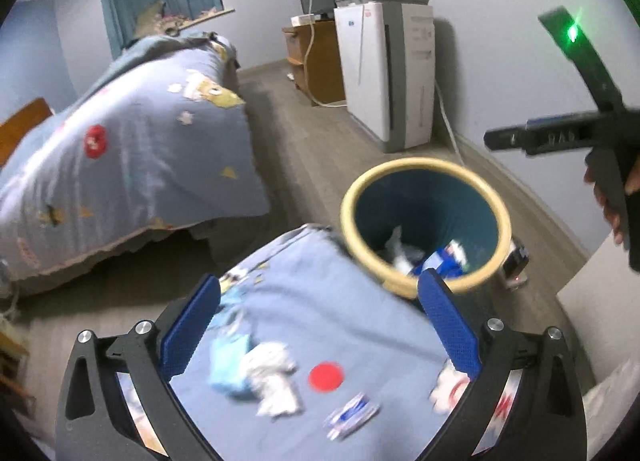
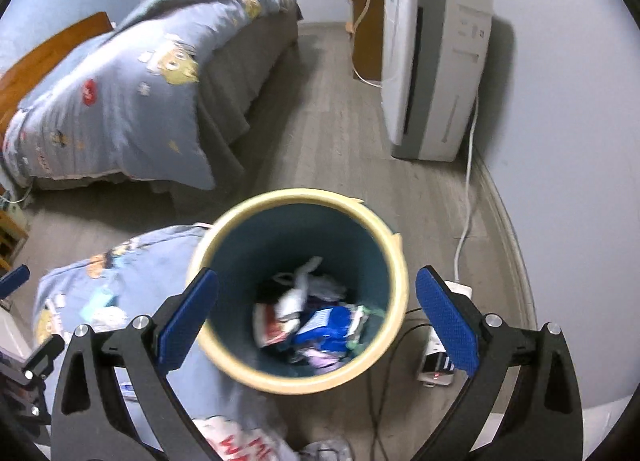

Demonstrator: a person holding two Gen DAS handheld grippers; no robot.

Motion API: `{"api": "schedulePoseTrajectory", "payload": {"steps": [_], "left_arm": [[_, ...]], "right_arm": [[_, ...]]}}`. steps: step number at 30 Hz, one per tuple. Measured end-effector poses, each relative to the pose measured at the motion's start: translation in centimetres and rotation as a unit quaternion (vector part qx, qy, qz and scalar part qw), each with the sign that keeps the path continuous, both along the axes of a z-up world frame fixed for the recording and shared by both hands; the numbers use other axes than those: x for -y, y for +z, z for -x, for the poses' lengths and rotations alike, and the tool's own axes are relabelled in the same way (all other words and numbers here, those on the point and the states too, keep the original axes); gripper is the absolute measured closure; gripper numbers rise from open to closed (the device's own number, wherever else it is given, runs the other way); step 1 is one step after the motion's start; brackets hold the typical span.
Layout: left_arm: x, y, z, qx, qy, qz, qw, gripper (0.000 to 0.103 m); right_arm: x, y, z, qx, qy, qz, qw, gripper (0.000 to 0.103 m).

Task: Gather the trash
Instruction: 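Move both tools back over the cushion, then grasp the blue face mask with the left tool while the right tool grasps the medicine packet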

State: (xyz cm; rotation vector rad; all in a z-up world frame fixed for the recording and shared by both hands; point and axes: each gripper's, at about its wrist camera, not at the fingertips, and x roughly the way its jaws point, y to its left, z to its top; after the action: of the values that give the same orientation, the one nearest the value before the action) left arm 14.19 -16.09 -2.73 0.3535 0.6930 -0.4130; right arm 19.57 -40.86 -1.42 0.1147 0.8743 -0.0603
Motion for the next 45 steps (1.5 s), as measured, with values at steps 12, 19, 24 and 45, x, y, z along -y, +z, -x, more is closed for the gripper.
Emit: {"api": "schedulePoseTrajectory", "payload": {"steps": [12,19,24,45], "left_arm": [[-8.9,0.4,7.4,-0.010,0.077,-0.014,0.9969,0.005],[-13.5,-2.9,9.2,-0.052,0.122,-0.001,0.9912,0.005],[-14.6,-6.7,9.5,-0.097,0.141,0.008,0.9852,0.005],[-15.9,-12.7,7.9,-0.208,0.112,0.027,0.9714,0.074]], "right_arm": [[-9.9,1.1,4.1,-0.013,0.060,-0.022,0.998,0.006],[-15.9,-0.5,5.1,-0.045,0.098,-0.005,0.994,0.006],[-19.2,-2.4,4.7,-0.066,0.118,0.011,0.991,0.006],[-23.2,-10.9,3.2,-0.181,0.103,0.006,0.978,0.015]]}}
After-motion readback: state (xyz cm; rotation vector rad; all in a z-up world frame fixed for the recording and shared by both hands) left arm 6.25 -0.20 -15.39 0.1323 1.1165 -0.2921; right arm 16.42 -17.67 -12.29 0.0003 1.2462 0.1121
